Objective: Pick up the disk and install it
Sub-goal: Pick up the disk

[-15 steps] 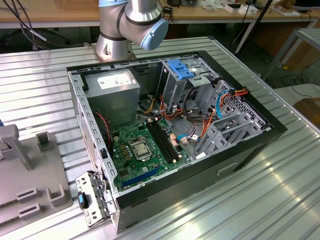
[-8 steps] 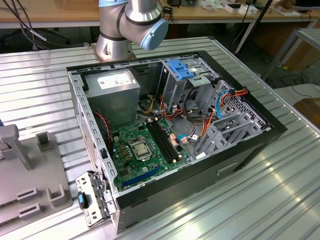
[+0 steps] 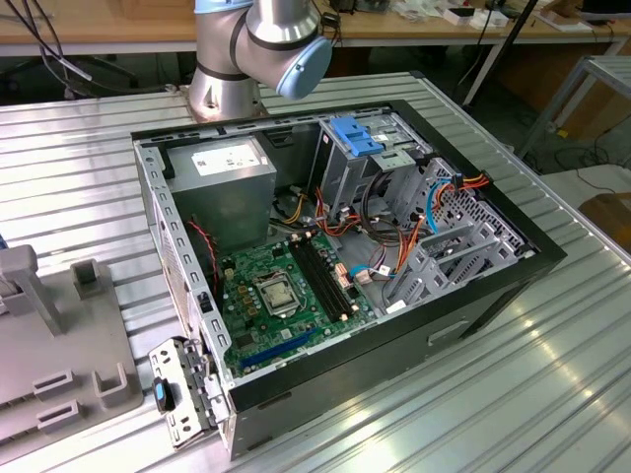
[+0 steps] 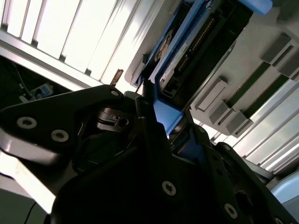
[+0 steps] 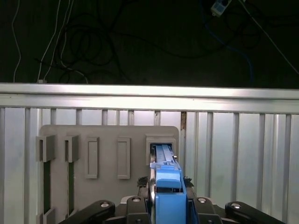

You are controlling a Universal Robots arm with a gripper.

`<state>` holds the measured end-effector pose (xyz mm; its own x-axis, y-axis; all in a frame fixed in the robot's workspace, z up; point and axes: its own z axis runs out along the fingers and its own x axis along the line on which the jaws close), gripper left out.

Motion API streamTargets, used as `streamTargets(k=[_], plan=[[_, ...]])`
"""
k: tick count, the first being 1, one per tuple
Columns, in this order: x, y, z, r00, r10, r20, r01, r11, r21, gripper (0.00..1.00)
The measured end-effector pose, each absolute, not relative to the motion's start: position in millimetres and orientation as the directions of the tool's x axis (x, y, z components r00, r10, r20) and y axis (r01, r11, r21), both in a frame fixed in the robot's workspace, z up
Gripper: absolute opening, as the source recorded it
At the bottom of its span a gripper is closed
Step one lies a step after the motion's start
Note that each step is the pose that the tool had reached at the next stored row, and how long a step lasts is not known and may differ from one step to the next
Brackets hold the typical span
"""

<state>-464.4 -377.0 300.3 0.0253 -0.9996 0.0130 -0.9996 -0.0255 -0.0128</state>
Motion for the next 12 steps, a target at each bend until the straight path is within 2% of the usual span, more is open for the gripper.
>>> streamTargets(k=[12], plan=[[-464.4,-377.2,300.2,0.0,-1.0,0.013,-1.0,0.0,-0.013,0.37]])
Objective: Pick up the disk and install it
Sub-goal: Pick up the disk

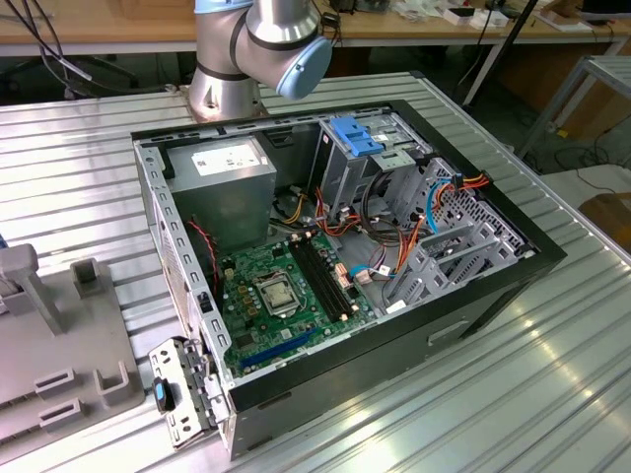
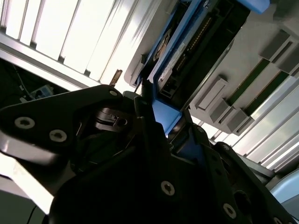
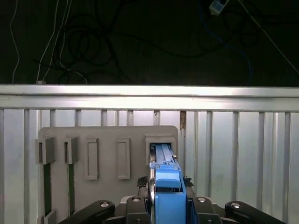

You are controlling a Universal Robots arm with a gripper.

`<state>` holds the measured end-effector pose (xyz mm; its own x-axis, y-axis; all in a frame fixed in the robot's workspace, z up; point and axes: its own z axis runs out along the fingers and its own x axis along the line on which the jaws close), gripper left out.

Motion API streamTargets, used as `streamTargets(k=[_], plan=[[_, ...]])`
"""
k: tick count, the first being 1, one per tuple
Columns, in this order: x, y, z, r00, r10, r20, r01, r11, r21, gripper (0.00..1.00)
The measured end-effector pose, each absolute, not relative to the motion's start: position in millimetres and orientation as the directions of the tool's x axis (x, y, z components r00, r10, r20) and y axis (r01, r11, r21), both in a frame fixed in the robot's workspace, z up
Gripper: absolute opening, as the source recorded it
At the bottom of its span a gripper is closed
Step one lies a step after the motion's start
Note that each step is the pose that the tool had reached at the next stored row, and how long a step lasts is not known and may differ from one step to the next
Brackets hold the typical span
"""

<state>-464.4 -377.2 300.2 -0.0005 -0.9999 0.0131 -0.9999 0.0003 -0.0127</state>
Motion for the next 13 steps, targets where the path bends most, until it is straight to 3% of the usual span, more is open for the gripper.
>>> streamTargets(k=[13], plan=[[-464.4,-377.2,300.2,-0.003,-1.0,0.013,-1.0,0.003,-0.013,0.37]])
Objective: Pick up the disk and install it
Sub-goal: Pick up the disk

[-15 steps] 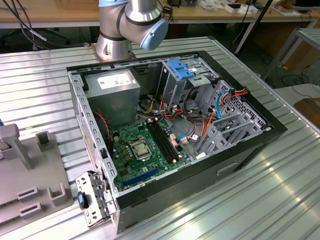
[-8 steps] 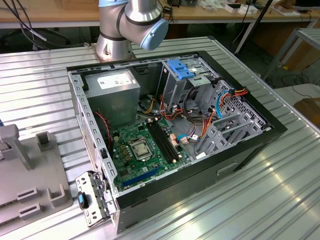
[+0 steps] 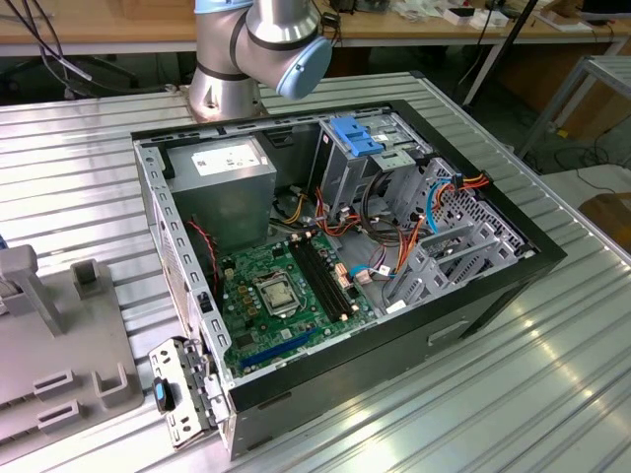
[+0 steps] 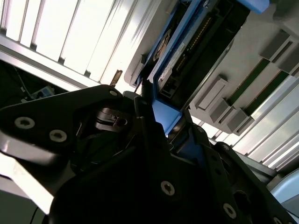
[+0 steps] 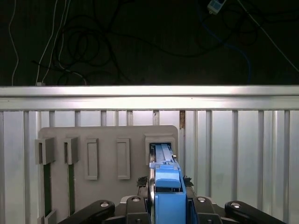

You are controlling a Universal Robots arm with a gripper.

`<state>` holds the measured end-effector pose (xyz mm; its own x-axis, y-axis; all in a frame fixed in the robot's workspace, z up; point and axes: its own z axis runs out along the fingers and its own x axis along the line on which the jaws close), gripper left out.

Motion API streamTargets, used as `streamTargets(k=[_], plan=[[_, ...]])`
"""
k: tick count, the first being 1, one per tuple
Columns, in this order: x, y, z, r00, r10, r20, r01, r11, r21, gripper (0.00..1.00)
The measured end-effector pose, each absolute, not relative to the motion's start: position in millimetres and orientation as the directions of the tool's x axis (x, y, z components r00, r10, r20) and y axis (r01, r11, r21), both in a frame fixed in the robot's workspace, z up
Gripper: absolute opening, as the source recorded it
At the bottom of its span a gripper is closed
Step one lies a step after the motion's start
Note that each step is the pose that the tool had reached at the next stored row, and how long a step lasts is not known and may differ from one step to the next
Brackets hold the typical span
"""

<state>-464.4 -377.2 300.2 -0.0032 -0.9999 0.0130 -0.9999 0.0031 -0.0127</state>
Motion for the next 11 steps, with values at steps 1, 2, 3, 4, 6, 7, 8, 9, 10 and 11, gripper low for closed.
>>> streamTargets(k=[1,2,3,4,6,7,8,9,10,11], plan=[[-464.4,-377.2,300.2,0.002,-1.0,0.013,-1.0,-0.002,-0.013,0.37],[-464.4,-377.2,300.2,0.007,-1.0,0.013,-1.0,-0.007,-0.013,0.37],[-464.4,-377.2,300.2,0.007,-1.0,0.013,-1.0,-0.007,-0.013,0.37],[-464.4,-377.2,300.2,0.007,-1.0,0.013,-1.0,-0.007,-0.013,0.37],[-464.4,-377.2,300.2,0.007,-1.0,0.013,-1.0,-0.007,-0.013,0.37],[-464.5,-377.2,300.2,0.007,-1.0,0.013,-1.0,-0.007,-0.013,0.37],[-464.4,-377.2,300.3,0.007,-1.0,0.013,-1.0,-0.008,-0.013,0.37],[-464.5,-377.2,300.5,0.007,-1.0,0.013,-1.0,-0.008,-0.013,0.37],[-464.4,-377.2,300.8,0.007,-1.0,0.013,-1.0,-0.008,-0.013,0.37],[-464.4,-377.2,301.2,0.007,-1.0,0.013,-1.0,-0.008,-0.014,0.37]])
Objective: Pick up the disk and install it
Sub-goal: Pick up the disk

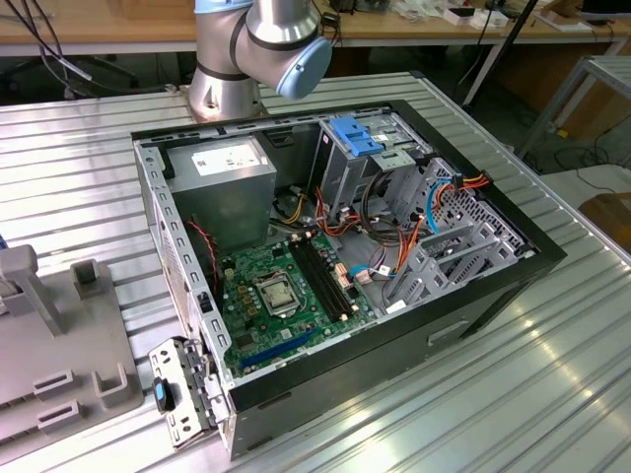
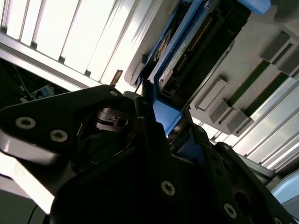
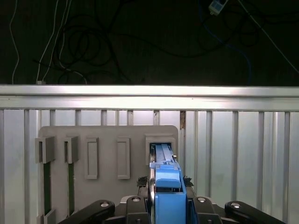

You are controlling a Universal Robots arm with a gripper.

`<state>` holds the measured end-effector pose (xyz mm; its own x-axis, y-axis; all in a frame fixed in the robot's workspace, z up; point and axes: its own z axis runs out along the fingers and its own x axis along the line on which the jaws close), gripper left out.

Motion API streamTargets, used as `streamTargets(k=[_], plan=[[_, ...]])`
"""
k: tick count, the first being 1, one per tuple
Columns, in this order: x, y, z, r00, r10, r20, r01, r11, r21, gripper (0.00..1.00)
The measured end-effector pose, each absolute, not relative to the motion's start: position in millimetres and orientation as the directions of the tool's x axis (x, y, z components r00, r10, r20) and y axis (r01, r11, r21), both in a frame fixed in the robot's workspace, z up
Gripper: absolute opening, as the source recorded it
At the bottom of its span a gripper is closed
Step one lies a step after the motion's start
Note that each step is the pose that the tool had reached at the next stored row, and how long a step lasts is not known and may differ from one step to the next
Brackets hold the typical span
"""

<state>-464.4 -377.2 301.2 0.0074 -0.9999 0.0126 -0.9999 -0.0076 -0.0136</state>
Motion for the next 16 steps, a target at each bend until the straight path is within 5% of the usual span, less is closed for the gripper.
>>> streamTargets(k=[16], plan=[[-464,-377,317,0.007,-1.0,0.013,-1.0,-0.008,-0.013,0.37]])
